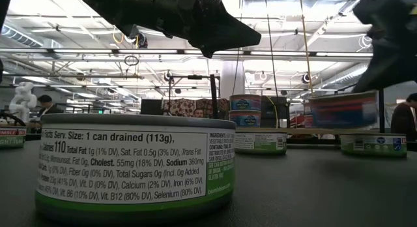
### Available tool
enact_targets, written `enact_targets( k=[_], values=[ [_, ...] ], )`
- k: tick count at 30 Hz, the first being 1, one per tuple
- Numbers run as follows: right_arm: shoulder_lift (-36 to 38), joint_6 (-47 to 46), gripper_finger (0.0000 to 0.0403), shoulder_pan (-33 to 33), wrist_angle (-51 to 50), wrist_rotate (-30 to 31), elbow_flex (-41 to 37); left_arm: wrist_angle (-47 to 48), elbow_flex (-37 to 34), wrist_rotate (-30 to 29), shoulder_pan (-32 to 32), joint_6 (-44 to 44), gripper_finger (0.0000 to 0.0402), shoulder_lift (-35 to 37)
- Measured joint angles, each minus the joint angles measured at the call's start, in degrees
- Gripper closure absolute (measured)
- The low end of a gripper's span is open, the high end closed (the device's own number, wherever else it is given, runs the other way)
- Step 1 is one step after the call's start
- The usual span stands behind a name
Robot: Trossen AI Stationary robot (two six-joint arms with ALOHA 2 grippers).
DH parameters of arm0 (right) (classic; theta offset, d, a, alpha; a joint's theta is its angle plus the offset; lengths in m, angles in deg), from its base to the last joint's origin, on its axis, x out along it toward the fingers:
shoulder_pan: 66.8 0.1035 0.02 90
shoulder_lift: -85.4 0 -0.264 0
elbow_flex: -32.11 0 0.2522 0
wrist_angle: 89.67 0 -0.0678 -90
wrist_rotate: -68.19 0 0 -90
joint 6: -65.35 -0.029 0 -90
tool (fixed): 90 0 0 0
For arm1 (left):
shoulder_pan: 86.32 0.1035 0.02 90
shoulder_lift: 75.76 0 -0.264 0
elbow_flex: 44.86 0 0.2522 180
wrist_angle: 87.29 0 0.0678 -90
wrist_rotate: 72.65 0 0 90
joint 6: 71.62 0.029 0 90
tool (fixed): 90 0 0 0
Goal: Stack canned seafood by type on shelf
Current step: Stack the blue-pink tuna can on top of the bottom right blue-pink tuna can on the shelf
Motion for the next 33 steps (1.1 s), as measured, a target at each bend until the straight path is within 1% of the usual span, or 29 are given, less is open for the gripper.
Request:
enact_targets(
  k=[3, 8, 12, 16, 22, 30, 33],
  values=[
    [4.37, 1.98, 0.0403, -3.47, -4.47, 0.63, 0.00, 0.00, 0.00, -0.01, 0.00, 0.01, 0.0359, 0.00],
    [11.29, 6.34, 0.0402, -10.47, -9.43, 4.39, 0.00, 0.00, 0.00, -0.01, 0.00, -0.01, 0.0359, 0.00],
    [15.85, 9.25, 0.0402, -16.89, -12.62, 7.50, 0.02, -0.02, 0.00, -0.01, 0.00, -0.04, 0.0359, 0.01],
    [19.31, 9.91, 0.0402, -22.75, -16.27, 9.91, 0.02, -0.02, 0.00, 0.01, 0.00, -0.04, 0.0359, 0.00],
    [22.42, 10.83, 0.0402, -29.62, -21.28, 11.71, 0.02, -0.02, 0.00, -0.01, 0.00, -0.04, 0.0359, 0.00],
    [23.30, 13.92, 0.0402, -37.84, -22.97, 15.96, 0.02, 0.00, 0.00, -0.01, 0.00, -0.04, 0.0359, 0.00],
    [23.30, 16.36, 0.0402, -41.25, -23.05, 16.48, 0.02, 0.02, 0.00, 0.00, 0.00, -0.04, 0.0359, 0.00]
  ],
)
